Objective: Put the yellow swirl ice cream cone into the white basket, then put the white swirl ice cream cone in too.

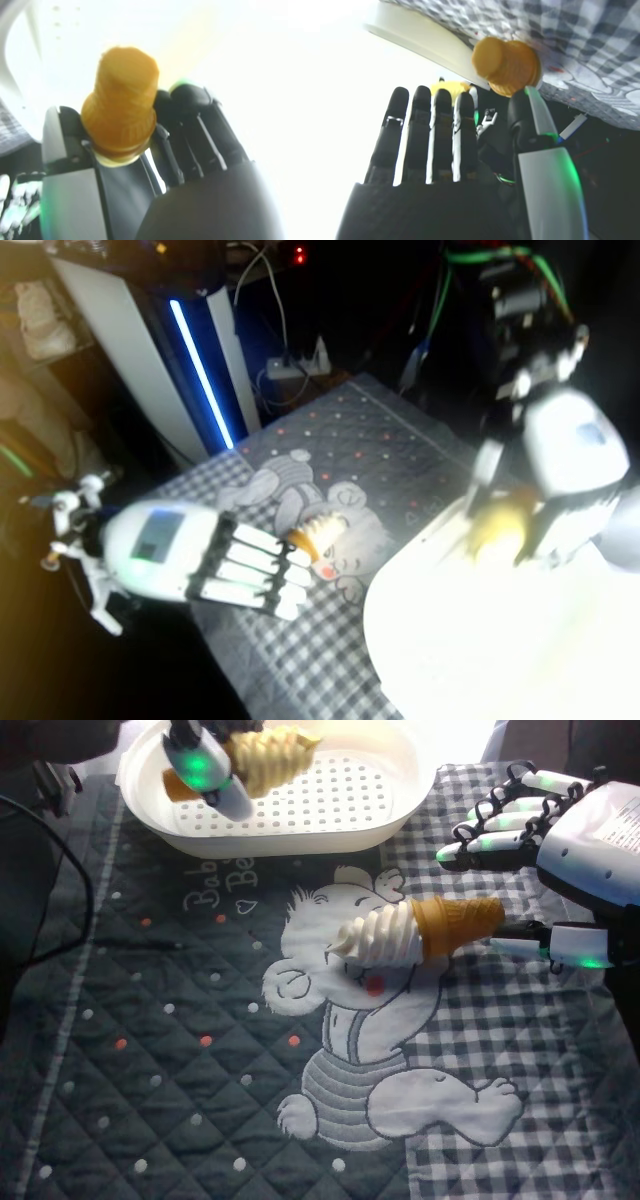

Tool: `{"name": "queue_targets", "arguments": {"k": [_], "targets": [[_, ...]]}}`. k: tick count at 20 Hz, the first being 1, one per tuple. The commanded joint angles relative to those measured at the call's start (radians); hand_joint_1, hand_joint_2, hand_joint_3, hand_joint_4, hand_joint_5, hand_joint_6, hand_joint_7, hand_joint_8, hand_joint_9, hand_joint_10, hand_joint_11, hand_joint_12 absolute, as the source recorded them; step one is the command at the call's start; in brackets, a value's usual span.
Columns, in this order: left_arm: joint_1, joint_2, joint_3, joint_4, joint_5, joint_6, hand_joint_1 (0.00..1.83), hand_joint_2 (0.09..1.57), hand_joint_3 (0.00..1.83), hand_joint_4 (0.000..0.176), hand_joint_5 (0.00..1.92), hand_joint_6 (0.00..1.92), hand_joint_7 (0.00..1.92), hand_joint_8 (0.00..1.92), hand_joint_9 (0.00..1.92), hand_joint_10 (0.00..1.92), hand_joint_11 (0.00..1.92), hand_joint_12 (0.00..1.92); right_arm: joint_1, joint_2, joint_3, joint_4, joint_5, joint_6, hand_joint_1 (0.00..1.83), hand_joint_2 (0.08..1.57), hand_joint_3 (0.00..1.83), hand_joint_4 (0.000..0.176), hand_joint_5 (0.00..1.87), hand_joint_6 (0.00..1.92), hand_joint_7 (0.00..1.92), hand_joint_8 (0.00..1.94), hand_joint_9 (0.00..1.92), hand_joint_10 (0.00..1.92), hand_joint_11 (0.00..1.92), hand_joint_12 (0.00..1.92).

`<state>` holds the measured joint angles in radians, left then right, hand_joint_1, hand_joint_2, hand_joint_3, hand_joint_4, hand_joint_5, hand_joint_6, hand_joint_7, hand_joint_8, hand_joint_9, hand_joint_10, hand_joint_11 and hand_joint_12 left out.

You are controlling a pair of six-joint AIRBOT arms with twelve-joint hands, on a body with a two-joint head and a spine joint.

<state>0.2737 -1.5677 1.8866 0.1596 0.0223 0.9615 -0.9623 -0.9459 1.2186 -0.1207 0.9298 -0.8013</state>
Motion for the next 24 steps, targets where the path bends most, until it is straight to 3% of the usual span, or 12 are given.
{"name": "queue_targets", "arguments": {"k": [1, 3, 5, 7, 8, 12, 15, 18, 20, 21, 22, 24], "targets": [[-0.005, 0.000, 0.011, -0.006, -0.099, -0.002, 0.82, 0.93, 0.00, 0.020, 0.72, 0.00, 0.73, 0.03, 0.66, 0.15, 0.29, 0.83, 0.015, -0.001, 0.006, 0.027, 0.133, 0.008, 0.92, 1.11, 0.00, 0.000, 0.58, 0.00, 0.49, 0.00, 0.46, 0.00, 0.21, 0.61], [0.001, 0.002, 0.013, -0.005, -0.096, -0.002, 0.76, 0.92, 0.00, 0.078, 0.53, 0.00, 0.53, 0.00, 0.47, 0.01, 0.19, 0.54, 0.015, -0.005, 0.005, 0.027, 0.156, 0.018, 0.87, 1.12, 0.00, 0.000, 0.58, 0.00, 0.50, 0.00, 0.47, 0.00, 0.28, 0.57], [0.003, 0.024, -0.013, -0.006, -0.122, -0.003, 0.76, 0.91, 0.00, 0.114, 0.41, 0.00, 0.40, 0.00, 0.40, 0.00, 0.17, 0.58, 0.015, -0.006, 0.002, 0.027, 0.180, 0.039, 0.86, 1.14, 0.00, 0.018, 0.55, 0.00, 0.48, 0.00, 0.46, 0.00, 0.32, 0.43], [0.009, 0.101, -0.121, -0.006, -0.211, -0.004, 0.75, 0.90, 0.00, 0.167, 0.25, 0.00, 0.15, 0.00, 0.25, 0.00, 0.10, 0.57, 0.015, -0.004, 0.002, 0.027, 0.223, 0.086, 0.81, 1.14, 0.00, 0.029, 0.54, 0.00, 0.47, 0.00, 0.45, 0.00, 0.39, 0.25], [0.014, 0.160, -0.202, -0.006, -0.284, -0.005, 0.75, 0.88, 0.00, 0.174, 0.20, 0.00, 0.06, 0.00, 0.21, 0.00, 0.11, 0.57, 0.015, -0.001, 0.002, 0.027, 0.258, 0.114, 0.73, 1.15, 0.00, 0.042, 0.52, 0.00, 0.45, 0.00, 0.43, 0.00, 0.39, 0.23], [0.059, 0.334, -0.420, -0.008, -0.513, -0.008, 0.66, 0.91, 0.01, 0.171, 0.13, 0.00, 0.00, 0.00, 0.03, 0.00, 0.00, 0.44, 0.023, 0.002, 0.015, 0.028, 0.340, 0.178, 0.70, 1.11, 0.00, 0.070, 0.51, 0.00, 0.49, 0.00, 0.50, 0.00, 0.41, 0.14], [0.120, 0.443, -0.540, -0.010, -0.666, -0.022, 0.69, 0.94, 0.00, 0.175, 0.15, 0.00, 0.00, 0.00, 0.05, 0.00, 0.00, 0.44, 0.034, 0.001, 0.031, 0.027, 0.333, 0.181, 0.76, 1.02, 0.00, 0.119, 0.55, 0.00, 0.54, 0.00, 0.48, 0.00, 0.39, 0.09], [0.202, 0.607, -0.689, -0.053, -0.817, -0.022, 0.72, 0.89, 0.00, 0.176, 0.12, 0.01, 0.00, 0.00, 0.00, 0.00, 0.00, 0.47, 0.221, -0.027, 0.053, -0.150, 0.134, 0.189, 0.79, 1.07, 0.02, 0.025, 0.54, 0.00, 0.52, 0.00, 0.43, 0.00, 0.36, 0.08], [0.285, 0.681, -0.757, -0.096, -0.908, -0.022, 0.83, 0.85, 0.00, 0.158, 0.18, 0.01, 0.00, 0.00, 0.00, 0.00, 0.00, 0.28, 0.257, -0.042, 0.058, -0.219, 0.069, 0.189, 0.83, 1.03, 0.00, 0.007, 0.59, 0.02, 0.53, 0.01, 0.42, 0.00, 0.34, 0.08], [0.302, 0.690, -0.769, -0.100, -0.929, -0.022, 0.84, 0.85, 0.00, 0.139, 0.16, 0.01, 0.00, 0.00, 0.00, 0.00, 0.00, 0.15, 0.257, -0.042, 0.058, -0.224, 0.056, 0.196, 0.82, 1.01, 0.00, 0.041, 0.60, 0.01, 0.55, 0.01, 0.47, 0.00, 0.31, 0.28], [0.318, 0.696, -0.776, -0.113, -0.942, -0.021, 0.85, 0.86, 0.00, 0.141, 0.14, 0.00, 0.00, 0.00, 0.00, 0.00, 0.00, 0.16, 0.257, -0.043, 0.059, -0.235, 0.041, 0.208, 0.81, 0.98, 0.00, 0.039, 0.66, 0.01, 0.60, 0.00, 0.55, 0.00, 0.28, 0.65], [0.367, 0.719, -0.794, -0.147, -0.978, -0.032, 0.83, 0.88, 0.00, 0.122, 0.16, 0.00, 0.00, 0.00, 0.00, 0.00, 0.00, 0.21, 0.257, -0.051, 0.058, -0.277, -0.015, 0.215, 0.78, 1.02, 0.00, 0.078, 0.63, 0.00, 0.54, 0.00, 0.52, 0.00, 0.12, 0.94]]}}
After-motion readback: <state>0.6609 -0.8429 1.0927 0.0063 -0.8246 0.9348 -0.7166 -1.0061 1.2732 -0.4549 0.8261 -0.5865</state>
